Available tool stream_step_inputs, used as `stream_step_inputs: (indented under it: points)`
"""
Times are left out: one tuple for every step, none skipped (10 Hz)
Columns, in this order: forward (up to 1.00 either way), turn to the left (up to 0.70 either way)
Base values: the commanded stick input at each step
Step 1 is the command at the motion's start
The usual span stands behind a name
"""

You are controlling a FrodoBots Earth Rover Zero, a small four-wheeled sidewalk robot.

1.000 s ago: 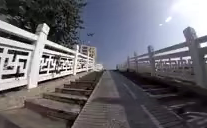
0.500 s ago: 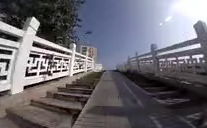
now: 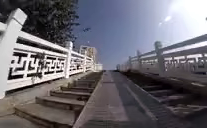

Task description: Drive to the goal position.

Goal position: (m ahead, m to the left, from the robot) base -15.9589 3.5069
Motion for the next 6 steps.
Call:
stream_step_inputs:
  points:
    - [0.70,0.00]
    - [0.70,0.00]
    - [0.70,0.00]
    - [0.70,-0.07]
    - [0.70,-0.12]
    - [0.70,-0.11]
